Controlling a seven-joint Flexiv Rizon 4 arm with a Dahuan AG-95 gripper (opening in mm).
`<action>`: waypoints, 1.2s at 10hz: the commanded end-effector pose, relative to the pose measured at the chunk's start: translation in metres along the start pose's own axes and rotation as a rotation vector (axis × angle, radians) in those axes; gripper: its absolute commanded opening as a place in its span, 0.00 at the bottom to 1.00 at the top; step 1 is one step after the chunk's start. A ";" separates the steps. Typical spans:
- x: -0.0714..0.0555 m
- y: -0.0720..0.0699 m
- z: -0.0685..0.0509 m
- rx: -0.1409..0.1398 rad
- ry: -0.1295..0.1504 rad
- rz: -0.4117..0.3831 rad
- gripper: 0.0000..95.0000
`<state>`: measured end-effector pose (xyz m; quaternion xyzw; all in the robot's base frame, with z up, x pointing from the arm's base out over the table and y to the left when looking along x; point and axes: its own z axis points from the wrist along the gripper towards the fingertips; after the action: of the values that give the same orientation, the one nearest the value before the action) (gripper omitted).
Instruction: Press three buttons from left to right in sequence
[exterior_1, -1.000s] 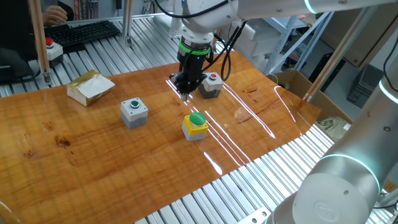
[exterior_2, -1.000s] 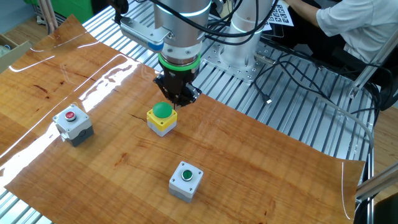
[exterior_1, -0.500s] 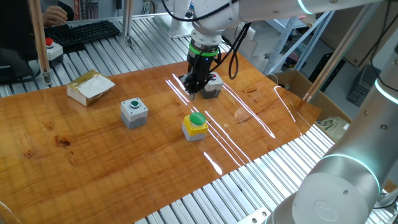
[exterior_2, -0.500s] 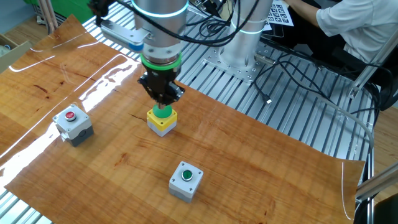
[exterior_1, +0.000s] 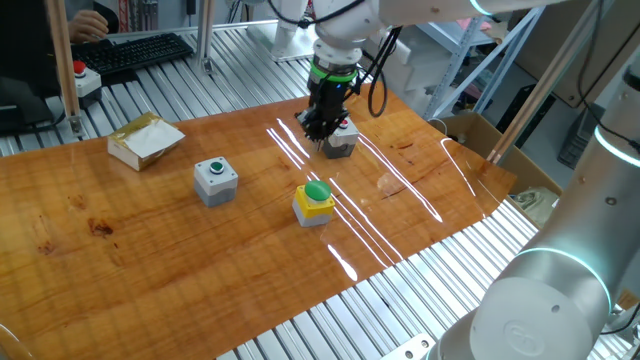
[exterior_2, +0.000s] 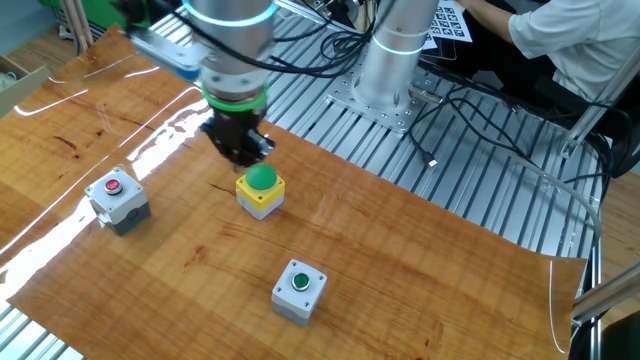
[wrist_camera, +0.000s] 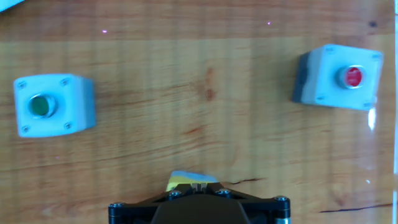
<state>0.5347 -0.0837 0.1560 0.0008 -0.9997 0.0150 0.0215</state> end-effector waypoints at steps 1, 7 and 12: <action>-0.006 -0.011 -0.001 -0.005 0.000 -0.005 0.00; -0.032 -0.036 -0.005 -0.002 0.000 -0.002 0.00; -0.056 -0.059 0.004 -0.006 0.001 0.015 0.00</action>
<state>0.5943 -0.1464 0.1495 -0.0065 -0.9997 0.0130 0.0195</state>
